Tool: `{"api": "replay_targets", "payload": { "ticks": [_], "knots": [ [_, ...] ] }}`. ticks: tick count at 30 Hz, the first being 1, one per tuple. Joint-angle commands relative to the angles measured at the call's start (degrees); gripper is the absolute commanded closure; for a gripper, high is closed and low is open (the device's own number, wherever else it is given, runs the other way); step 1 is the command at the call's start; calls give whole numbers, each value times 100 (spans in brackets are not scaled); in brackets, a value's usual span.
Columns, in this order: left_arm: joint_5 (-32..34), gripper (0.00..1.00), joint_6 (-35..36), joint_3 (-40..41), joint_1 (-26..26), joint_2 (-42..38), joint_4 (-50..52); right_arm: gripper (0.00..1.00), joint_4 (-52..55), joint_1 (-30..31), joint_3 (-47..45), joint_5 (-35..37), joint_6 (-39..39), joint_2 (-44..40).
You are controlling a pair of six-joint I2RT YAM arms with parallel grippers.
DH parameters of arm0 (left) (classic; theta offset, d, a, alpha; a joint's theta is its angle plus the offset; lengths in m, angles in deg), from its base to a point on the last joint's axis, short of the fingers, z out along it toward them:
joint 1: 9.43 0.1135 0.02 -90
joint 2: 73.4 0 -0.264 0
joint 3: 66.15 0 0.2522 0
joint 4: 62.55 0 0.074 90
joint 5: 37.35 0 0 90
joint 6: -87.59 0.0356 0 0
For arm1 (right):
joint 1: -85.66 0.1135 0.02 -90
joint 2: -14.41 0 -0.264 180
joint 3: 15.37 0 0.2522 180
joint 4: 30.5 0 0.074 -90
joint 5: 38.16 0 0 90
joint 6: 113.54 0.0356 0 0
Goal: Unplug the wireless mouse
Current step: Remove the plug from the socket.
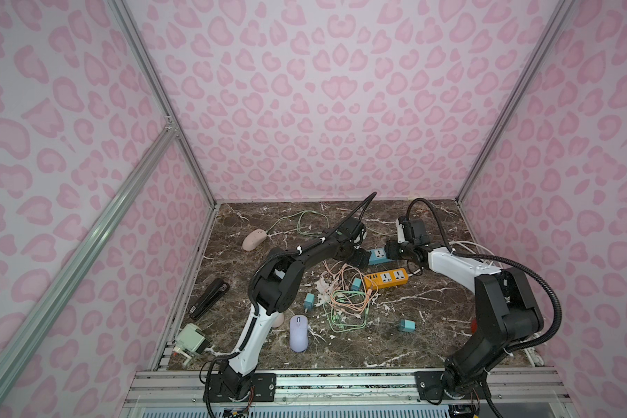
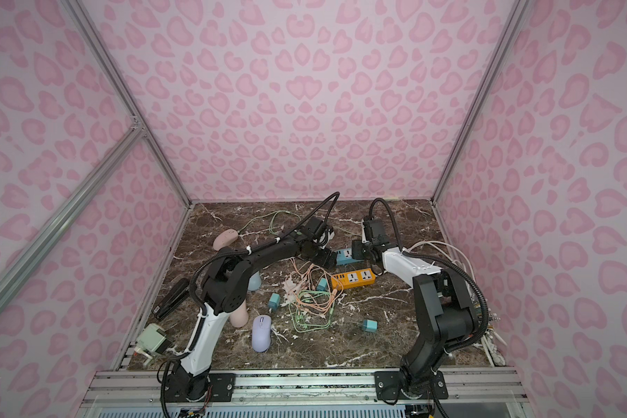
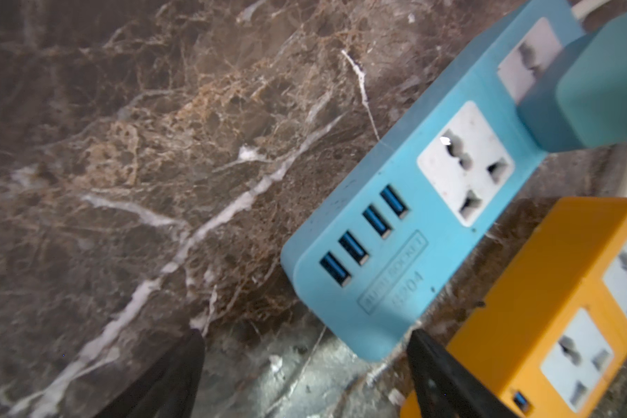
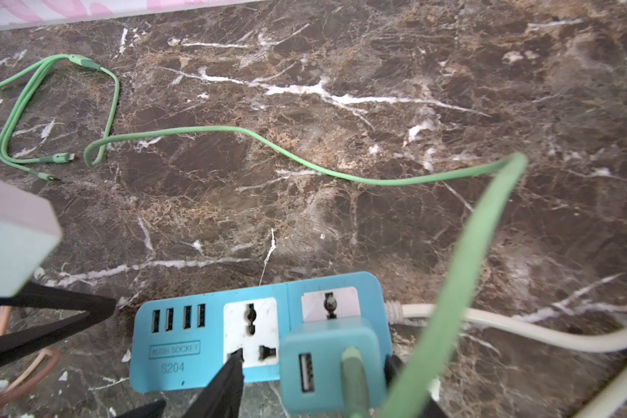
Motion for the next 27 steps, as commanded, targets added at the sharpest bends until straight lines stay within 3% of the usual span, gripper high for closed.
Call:
{"api": "replay_targets", "payload": {
  "ticks": [1, 5, 17, 22, 27],
  "knots": [
    [-307, 12, -151, 23, 6, -236, -192, 40, -110, 6, -25, 16, -2, 63],
    [-167, 14, -206, -76, 6, -259, -197, 44, -98, 9, 35, 6, -2, 142],
    [665, 22, 137, -917, -12, 671, 717, 52, -49, 13, 28, 89, -1, 90],
    [669, 22, 154, -905, -20, 703, 769, 77, -17, 9, 66, 136, 20, 77],
    [498, 22, 102, -867, -20, 609, 681, 80, 62, 49, 115, 246, 26, -18]
  ]
}}
